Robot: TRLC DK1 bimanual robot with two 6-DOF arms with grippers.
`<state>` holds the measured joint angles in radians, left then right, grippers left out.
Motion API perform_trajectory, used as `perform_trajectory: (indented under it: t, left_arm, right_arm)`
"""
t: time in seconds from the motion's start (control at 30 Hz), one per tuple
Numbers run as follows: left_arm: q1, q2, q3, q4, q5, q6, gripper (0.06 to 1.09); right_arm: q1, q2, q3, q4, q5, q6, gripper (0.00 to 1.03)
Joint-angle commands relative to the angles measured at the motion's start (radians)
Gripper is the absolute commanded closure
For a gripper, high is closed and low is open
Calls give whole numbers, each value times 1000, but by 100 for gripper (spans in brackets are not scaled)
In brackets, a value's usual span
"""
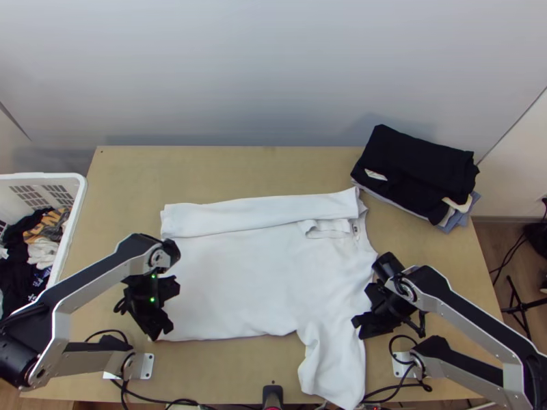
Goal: Fold the t-shirt
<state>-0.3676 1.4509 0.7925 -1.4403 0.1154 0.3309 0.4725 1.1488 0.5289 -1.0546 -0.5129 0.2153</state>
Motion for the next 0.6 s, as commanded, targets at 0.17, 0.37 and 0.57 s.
perform_trajectory:
  t: [0.17,0.37,0.57]
  left_arm:
    - [-51,91,-7,20,-46,-7,63]
    - [-57,109,-10,27,-65,-6,63]
    - [-91,147,-12,34,-63,16,66]
  right_arm:
    - [-8,-23,5,-5,1,-4,100]
    - [-8,-34,11,-10,1,-5,100]
    - [-9,-32,25,-10,1,-11,100]
